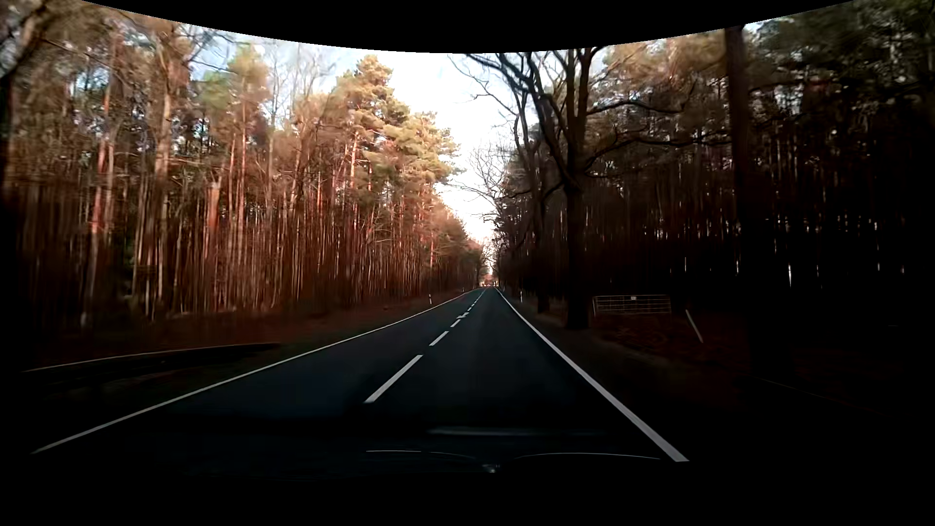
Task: Follow the waypoints while adhering to traffic rules and regulations
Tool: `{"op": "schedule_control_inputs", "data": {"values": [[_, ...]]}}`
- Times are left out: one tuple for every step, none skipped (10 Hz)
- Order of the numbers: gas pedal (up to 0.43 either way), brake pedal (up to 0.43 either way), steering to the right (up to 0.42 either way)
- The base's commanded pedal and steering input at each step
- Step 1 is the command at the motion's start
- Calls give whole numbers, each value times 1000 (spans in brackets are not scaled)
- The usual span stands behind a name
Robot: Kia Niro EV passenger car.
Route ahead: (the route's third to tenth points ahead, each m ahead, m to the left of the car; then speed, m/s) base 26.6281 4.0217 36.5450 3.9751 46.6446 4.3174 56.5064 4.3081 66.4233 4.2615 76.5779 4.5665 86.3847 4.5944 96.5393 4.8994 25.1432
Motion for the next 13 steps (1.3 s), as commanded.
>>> {"op": "schedule_control_inputs", "data": {"values": [[47,0,-2],[47,0,-1],[47,0,-1],[47,0,-2],[47,0,-1],[47,0,-2],[59,0,-2],[59,0,-2],[59,0,-2],[59,0,-2],[59,0,-2],[67,0,-1],[67,0,-1]]}}
